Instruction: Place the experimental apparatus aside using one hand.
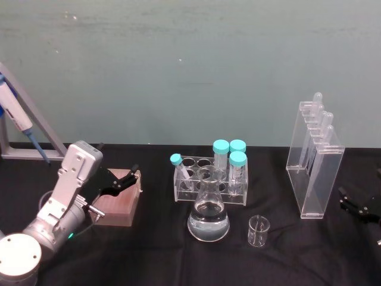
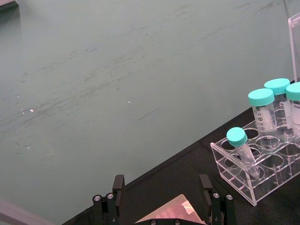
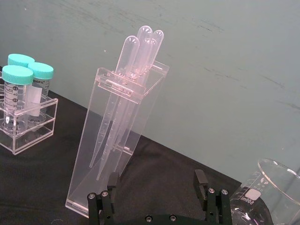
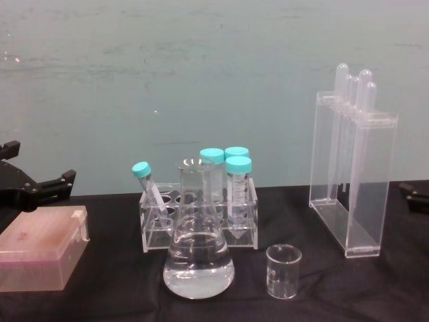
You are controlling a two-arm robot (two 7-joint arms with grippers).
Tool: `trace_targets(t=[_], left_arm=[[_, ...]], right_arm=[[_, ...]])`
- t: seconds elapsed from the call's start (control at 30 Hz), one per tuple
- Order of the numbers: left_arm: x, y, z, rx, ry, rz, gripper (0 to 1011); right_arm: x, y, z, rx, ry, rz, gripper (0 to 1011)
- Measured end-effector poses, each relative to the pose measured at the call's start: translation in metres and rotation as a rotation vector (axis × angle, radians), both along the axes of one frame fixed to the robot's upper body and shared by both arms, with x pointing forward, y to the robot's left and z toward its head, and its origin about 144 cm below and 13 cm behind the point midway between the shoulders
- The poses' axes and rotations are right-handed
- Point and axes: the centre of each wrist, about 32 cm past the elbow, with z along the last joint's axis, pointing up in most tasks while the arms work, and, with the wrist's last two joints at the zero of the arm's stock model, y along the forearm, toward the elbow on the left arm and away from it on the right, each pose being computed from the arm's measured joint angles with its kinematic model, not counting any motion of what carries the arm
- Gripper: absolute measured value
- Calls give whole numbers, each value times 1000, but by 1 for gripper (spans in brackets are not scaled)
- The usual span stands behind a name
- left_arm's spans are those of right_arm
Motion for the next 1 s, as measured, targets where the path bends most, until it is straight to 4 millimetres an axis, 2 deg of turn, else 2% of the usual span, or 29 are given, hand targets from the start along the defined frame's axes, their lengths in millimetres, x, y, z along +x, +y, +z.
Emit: trace_targets(t=[1.0], left_arm=[[0,0,0,0,0,0,1000]], right_arm=[[0,0,0,0,0,0,1000]])
